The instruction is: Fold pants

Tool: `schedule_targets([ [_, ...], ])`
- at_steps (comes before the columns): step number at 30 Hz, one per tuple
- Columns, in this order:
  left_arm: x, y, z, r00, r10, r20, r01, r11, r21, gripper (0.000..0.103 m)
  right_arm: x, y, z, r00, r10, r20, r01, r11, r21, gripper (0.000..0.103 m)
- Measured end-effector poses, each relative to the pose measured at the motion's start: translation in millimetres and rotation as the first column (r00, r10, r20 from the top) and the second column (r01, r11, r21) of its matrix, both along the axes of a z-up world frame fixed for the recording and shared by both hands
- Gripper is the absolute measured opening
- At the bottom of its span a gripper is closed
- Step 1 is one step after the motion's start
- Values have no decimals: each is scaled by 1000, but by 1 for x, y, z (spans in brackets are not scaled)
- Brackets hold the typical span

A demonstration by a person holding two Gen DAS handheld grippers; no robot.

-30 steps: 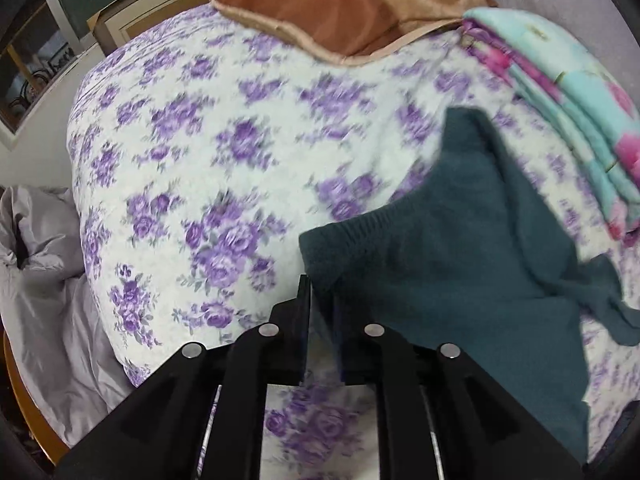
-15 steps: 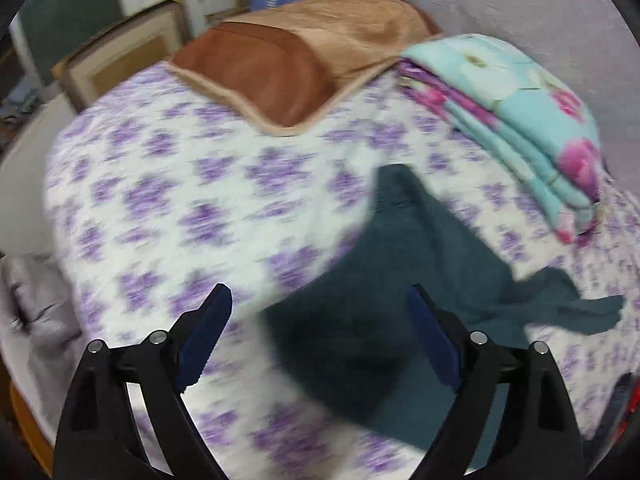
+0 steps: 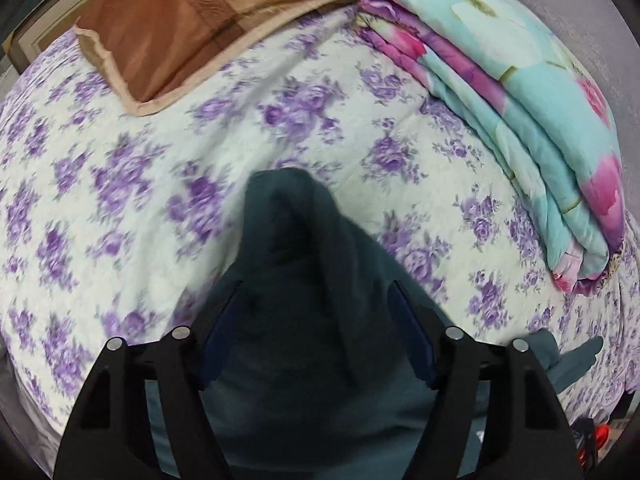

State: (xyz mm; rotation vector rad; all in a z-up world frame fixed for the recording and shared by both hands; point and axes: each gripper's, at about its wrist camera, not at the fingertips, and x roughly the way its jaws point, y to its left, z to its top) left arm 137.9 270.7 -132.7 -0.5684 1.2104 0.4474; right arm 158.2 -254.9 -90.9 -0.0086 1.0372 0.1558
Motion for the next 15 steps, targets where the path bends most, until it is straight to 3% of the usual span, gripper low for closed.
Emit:
schedule_targets([
  [2, 10, -3, -7, 999, -18, -35, 18, 1000, -10, 64, 19, 5, -13, 997, 64, -34, -66, 996, -55, 77],
  [3, 14, -4, -10, 999, -16, -52, 16, 1000, -3, 64, 32, 6, -24, 993, 78, -89, -82, 996, -37, 77],
  [7, 20, -6, -12, 999, 10, -37, -11, 1000, -3, 64, 65, -12, -41, 991, -23, -131, 46, 983, 175, 77],
  [10, 22, -7, -12, 999, 27, -30, -27, 1000, 0, 64, 89, -21, -55, 981, -126, -150, 157, 962, 222, 73],
  [11, 22, -7, -12, 999, 30, -26, -29, 1000, 4, 64, 96, -23, -61, 975, -153, -162, 189, 953, 238, 66],
  [12, 22, -8, -13, 999, 27, -20, -27, 1000, 14, 60, 101, -24, -65, 970, -163, -179, 205, 947, 248, 48],
  [13, 25, -9, -15, 999, 21, -25, -21, 999, 26, 47, 109, -25, -74, 961, -182, -207, 229, 947, 228, 31],
  [14, 33, -7, -17, 999, 12, -32, -11, 999, 35, 35, 111, -27, -76, 958, -199, -207, 242, 947, 209, 6],
  [15, 35, -6, -20, 999, 1, -40, 1, 999, 37, 20, 112, -31, -72, 960, -193, -203, 240, 940, 241, 3],
])
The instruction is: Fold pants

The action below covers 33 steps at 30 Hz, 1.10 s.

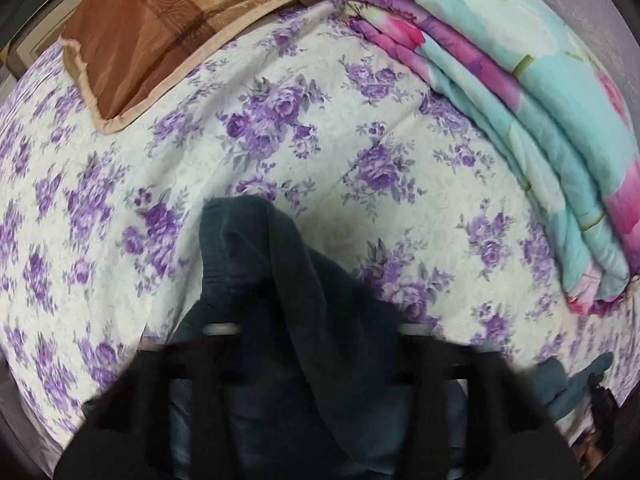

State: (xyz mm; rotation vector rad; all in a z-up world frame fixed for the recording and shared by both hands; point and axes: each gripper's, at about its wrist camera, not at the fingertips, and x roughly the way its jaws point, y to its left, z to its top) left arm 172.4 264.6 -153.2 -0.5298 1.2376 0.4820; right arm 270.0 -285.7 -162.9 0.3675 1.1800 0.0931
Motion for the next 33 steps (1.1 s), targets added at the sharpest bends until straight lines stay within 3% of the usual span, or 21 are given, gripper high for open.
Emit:
schedule_targets([
  [3, 2, 3, 6, 1000, 12, 16, -13, 999, 33, 10, -16, -17, 39, 992, -28, 119, 26, 999, 20, 3],
  [5, 5, 2, 27, 996, -6, 94, -3, 996, 89, 10, -41, -43, 68, 974, -72, 213, 61, 996, 60, 4],
  [6, 5, 2, 33, 993, -17, 113, 5, 994, 106, 12, -46, -53, 70, 973, -91, 210, 82, 995, 52, 16],
  [7, 6, 2, 34, 994, -19, 112, 6, 994, 109, 14, -53, -65, 66, 977, -123, 173, 126, 992, -4, 37],
  [8, 6, 2, 33, 995, -21, 98, 9, 993, 117, 16, -59, -76, 59, 980, -161, 119, 171, 982, -84, 86],
  [9, 5, 2, 31, 996, -23, 81, 12, 992, 128, 20, -68, -90, 50, 973, -212, 87, 224, 961, -162, 87],
  [11, -1, 2, 30, 998, -28, 62, 17, 986, 163, 29, -78, -100, 43, 978, -198, 62, 206, 965, -161, 82],
  [13, -10, 0, 36, 996, -44, 79, 28, 980, 195, 46, -90, -100, 41, 983, -176, 58, 182, 976, -120, 82],
  [15, -22, -5, 41, 994, -70, 81, 49, 972, 231, 54, -94, -89, 43, 989, -125, 75, 131, 988, -85, 82],
  [19, -33, -20, 41, 994, -101, 41, 90, 973, 213, 54, -80, -58, 37, 999, -10, 36, 11, 999, -38, 80],
  [22, -37, -37, 38, 989, -138, 60, 127, 980, 153, 54, -65, -45, 19, 1000, -26, 7, 25, 999, 41, 70],
  [25, -40, -58, 29, 988, -145, 57, 143, 988, 51, 54, -44, -34, -6, 997, -59, -44, 64, 991, 117, 51],
  [26, -38, -64, 21, 989, -142, 50, 143, 990, 1, 53, -38, -31, -12, 996, -71, -54, 77, 990, 116, 40],
  [27, -34, -69, 15, 989, -144, 43, 145, 989, -33, 43, -35, -29, -14, 994, -85, -61, 91, 991, 101, 15],
  [28, -33, -78, 11, 987, -153, 37, 155, 986, -59, 25, -31, -27, -12, 994, -92, -64, 98, 989, 110, 10],
  [29, -26, -83, 6, 985, -172, 31, 174, 981, -89, 18, -29, -27, -6, 993, -101, -54, 107, 986, 128, 10],
  [31, -10, -87, 6, 983, -180, 38, 182, 981, -63, 13, -24, -25, 25, 993, -97, 62, 89, 989, 121, 10],
  [33, 9, -81, 20, 983, -139, 123, 142, 990, -13, 13, -16, -26, 41, 988, -101, 117, 85, 987, 139, 10],
])
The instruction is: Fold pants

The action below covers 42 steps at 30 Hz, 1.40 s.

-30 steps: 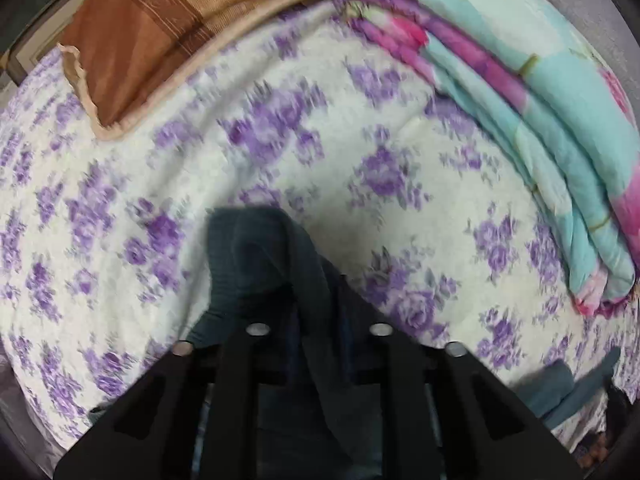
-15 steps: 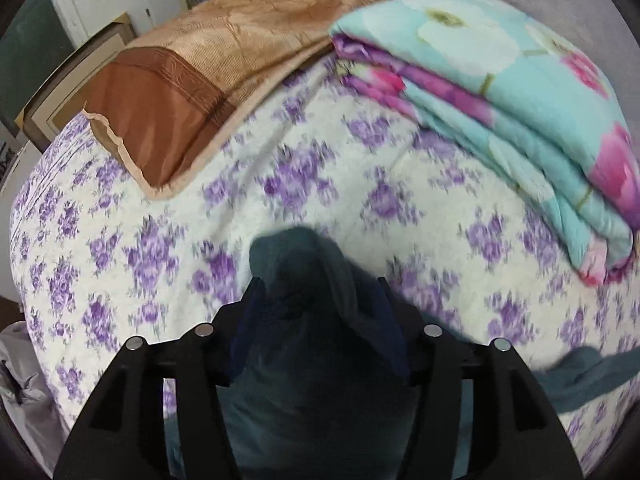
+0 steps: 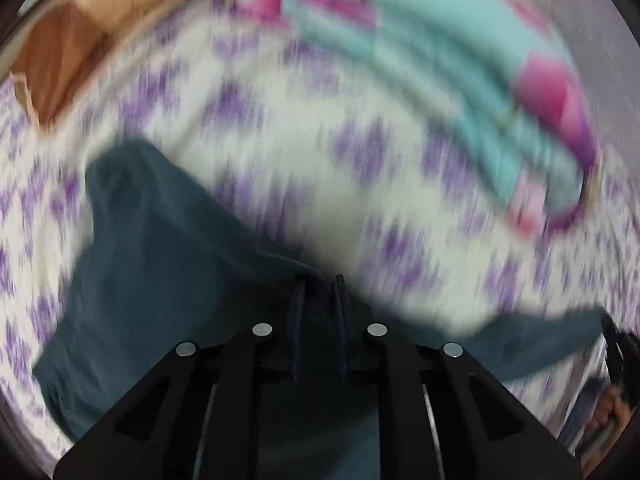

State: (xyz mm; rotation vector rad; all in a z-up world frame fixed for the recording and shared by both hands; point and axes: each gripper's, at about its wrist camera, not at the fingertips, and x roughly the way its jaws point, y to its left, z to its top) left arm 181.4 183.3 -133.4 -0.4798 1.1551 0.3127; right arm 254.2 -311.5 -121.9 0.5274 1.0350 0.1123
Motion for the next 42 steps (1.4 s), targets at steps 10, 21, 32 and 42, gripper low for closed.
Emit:
schedule_targets([
  [10, 20, 6, 46, 998, -22, 51, 5, 948, 318, 58, 42, -23, 4, 992, -117, -40, 107, 977, -184, 85],
  [21, -66, -18, -5, 985, -143, -99, 167, 939, 302, 60, 30, 8, -45, 979, 128, -159, -124, 992, 36, 57],
  [32, -49, -33, -22, 973, -204, -104, 226, 926, 304, 64, 91, 1, 20, 995, -72, -63, 92, 904, 417, 6],
  [42, -51, -11, 4, 981, -186, -56, 194, 919, 344, 66, 103, 1, 35, 996, -88, -31, 81, 980, -183, 67],
])
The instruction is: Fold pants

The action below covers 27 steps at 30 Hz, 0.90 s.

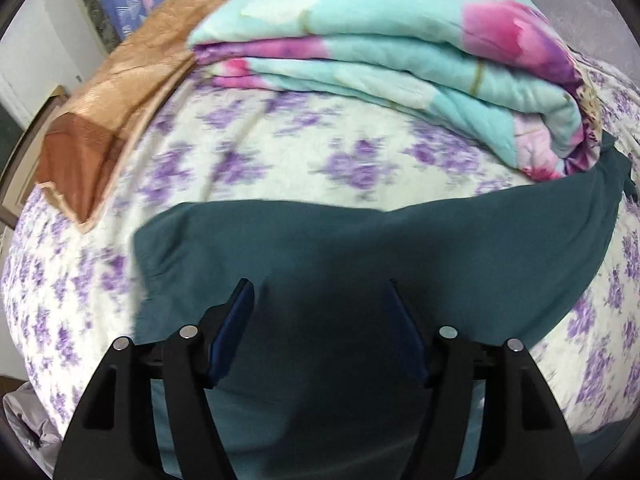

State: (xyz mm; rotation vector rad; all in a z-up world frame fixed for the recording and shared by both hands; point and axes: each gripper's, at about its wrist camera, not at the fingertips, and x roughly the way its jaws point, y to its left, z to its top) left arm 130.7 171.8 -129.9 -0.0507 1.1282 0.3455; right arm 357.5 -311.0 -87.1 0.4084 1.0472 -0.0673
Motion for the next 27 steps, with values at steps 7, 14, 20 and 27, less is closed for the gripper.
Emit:
schedule_targets([
  [7, -54, 33, 0, 994, 108, -25, -108, 994, 1, 67, -5, -8, -61, 991, 97, -91, -89, 992, 87, 65],
  [14, -86, 44, -18, 980, 183, -82, -186, 982, -28, 67, 2, 32, -75, 979, 174, -109, -177, 984, -12, 10],
  [20, -85, 54, -24, 975, 206, -81, -209, 977, -34, 71, -48, -36, -7, 986, 160, -43, -165, 921, -351, 11],
  [27, -72, 54, -9, 987, 148, -62, -150, 989, -17, 70, -104, -112, -23, 978, 75, -195, -187, 732, -656, 60],
])
